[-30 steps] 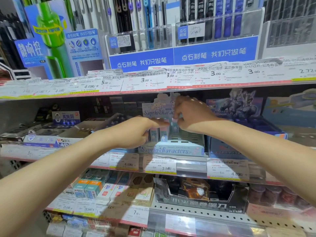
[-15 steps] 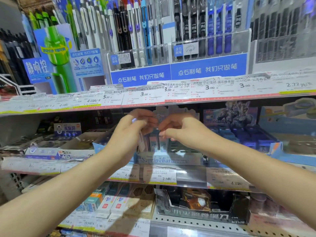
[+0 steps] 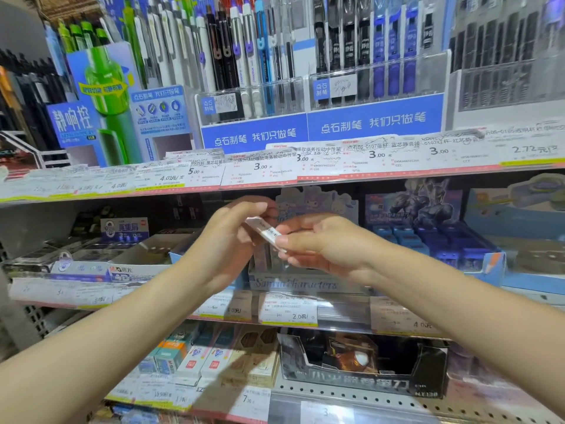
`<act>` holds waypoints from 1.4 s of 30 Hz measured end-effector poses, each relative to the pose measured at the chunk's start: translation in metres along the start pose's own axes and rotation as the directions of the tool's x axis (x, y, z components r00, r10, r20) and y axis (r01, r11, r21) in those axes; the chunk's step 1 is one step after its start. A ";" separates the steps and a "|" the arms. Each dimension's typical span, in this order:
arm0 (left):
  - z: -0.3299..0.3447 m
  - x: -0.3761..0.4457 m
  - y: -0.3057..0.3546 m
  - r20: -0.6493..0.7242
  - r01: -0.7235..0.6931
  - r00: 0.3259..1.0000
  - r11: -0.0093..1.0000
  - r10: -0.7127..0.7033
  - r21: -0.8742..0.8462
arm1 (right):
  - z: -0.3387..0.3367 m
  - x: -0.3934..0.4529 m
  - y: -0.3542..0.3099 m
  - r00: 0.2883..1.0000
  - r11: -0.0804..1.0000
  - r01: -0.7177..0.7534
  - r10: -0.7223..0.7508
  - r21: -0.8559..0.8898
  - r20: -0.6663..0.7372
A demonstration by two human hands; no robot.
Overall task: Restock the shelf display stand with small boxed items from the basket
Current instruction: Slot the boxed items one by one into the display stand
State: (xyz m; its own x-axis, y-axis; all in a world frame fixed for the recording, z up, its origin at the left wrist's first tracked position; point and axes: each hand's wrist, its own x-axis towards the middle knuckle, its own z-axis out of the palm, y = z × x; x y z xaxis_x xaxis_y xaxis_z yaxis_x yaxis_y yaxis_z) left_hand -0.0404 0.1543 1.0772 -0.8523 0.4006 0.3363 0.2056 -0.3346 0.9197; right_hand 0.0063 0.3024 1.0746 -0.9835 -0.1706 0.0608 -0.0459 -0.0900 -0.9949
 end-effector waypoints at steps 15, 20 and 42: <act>-0.012 0.012 0.014 0.183 -0.116 0.983 0.830 0.017 0.545 | -0.015 0.003 -0.003 0.997 0.924 0.062 -0.077 -0.378 -0.025; -0.009 0.019 0.010 0.121 -0.104 0.992 0.790 0.038 0.604 | -0.019 0.008 -0.009 0.969 0.802 0.194 -0.246 -0.566 -0.017; -0.019 0.009 -0.003 0.359 -0.361 0.882 0.050 -0.304 0.931 | -0.044 0.044 0.000 0.907 0.281 0.087 -0.420 -0.956 -0.041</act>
State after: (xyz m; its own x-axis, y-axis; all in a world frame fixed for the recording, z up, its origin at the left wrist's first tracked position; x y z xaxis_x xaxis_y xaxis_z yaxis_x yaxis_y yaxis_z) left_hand -0.0580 0.1427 1.0732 -0.6423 0.7612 0.0895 0.7659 0.6329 0.1137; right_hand -0.0450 0.3382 1.0739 -0.8795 -0.0762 0.4697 -0.2656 0.8976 -0.3517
